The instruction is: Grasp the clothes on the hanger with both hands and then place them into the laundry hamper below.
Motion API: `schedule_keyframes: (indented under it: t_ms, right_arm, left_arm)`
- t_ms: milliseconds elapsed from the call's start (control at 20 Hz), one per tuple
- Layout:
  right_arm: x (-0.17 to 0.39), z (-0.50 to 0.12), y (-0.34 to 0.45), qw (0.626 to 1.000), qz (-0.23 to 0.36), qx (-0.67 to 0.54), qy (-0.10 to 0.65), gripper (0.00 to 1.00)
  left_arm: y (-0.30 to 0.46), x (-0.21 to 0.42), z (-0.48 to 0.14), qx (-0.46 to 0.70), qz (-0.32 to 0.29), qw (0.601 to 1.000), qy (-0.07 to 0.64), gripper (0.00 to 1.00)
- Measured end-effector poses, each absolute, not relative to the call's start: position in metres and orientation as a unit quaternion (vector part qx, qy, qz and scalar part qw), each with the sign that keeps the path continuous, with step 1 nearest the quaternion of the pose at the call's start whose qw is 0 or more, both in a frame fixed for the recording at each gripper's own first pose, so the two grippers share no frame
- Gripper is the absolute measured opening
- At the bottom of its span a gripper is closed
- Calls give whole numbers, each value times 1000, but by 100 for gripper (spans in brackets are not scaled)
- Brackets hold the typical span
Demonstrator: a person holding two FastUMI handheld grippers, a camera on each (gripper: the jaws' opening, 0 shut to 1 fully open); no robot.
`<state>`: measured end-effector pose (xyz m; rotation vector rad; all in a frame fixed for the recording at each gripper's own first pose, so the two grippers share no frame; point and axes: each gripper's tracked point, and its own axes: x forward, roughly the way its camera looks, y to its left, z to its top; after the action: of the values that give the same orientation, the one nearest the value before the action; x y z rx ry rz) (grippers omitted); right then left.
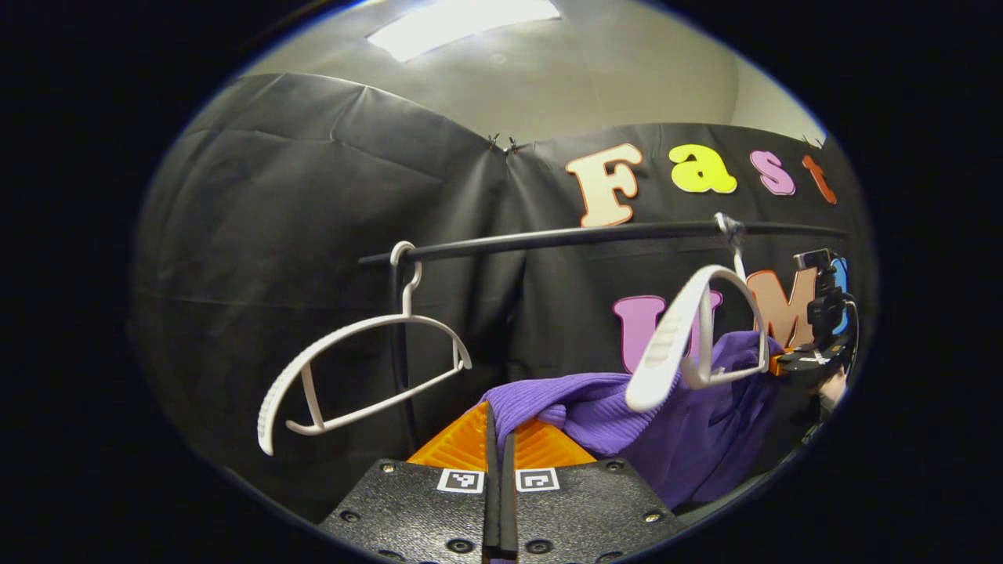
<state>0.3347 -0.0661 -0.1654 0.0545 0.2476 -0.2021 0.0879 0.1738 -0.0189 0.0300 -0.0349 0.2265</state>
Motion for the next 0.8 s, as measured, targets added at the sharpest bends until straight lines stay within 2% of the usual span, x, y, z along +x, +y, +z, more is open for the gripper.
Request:
schedule_keyframes:
  t_ms: [250, 800]
  right_arm:
    - [312, -204, -65, 981, -101, 25, 163, 4]
    - [223, -250, 1, 975, -35, 55, 212, 4]
  left_arm:
    - [159, 83, -46, 24, 109, 994, 13, 0]
    - [113, 76, -114, 23, 63, 995, 77, 1]
